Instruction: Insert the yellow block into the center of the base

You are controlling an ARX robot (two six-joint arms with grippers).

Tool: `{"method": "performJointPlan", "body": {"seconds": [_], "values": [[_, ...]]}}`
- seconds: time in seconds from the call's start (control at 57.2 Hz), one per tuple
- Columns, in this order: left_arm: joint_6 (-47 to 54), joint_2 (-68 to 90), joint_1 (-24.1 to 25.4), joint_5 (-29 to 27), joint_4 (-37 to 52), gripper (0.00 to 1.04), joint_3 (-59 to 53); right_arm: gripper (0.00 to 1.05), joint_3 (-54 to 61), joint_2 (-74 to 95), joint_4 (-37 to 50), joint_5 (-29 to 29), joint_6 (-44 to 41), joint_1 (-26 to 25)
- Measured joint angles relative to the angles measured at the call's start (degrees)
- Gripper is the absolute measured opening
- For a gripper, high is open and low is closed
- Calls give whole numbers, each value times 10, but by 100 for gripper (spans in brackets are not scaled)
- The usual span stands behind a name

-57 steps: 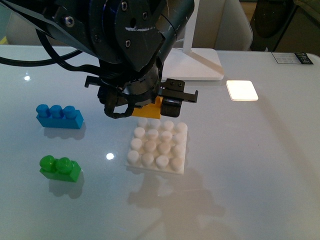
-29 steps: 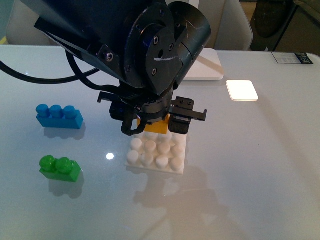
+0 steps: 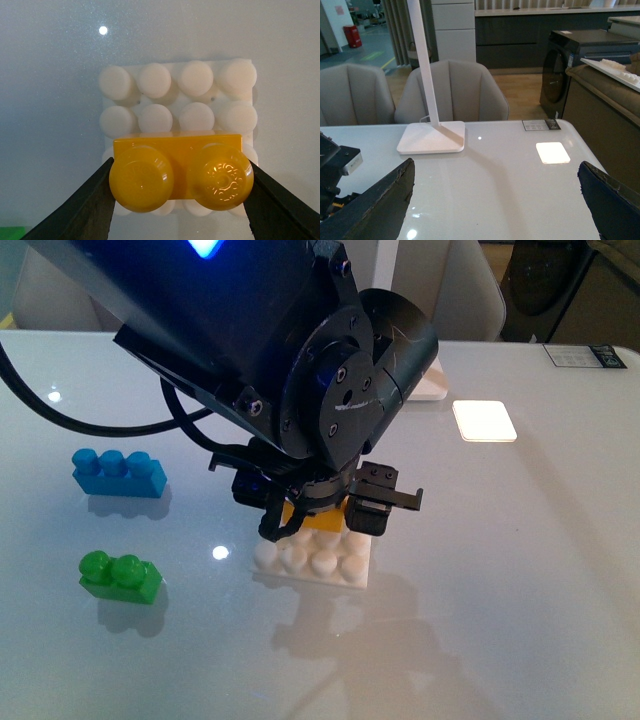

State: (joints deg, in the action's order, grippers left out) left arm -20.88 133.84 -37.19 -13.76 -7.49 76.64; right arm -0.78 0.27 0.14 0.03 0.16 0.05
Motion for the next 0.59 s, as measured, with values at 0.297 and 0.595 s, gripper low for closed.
{"method": "performJointPlan", "body": {"seconds": [0.297, 0.595], "values": [[1, 19, 7, -9, 0, 62, 25, 96, 0, 0, 0, 0, 0, 0], [-1, 24, 6, -8, 11, 62, 33, 96, 0, 0, 0, 0, 0, 0]]}}
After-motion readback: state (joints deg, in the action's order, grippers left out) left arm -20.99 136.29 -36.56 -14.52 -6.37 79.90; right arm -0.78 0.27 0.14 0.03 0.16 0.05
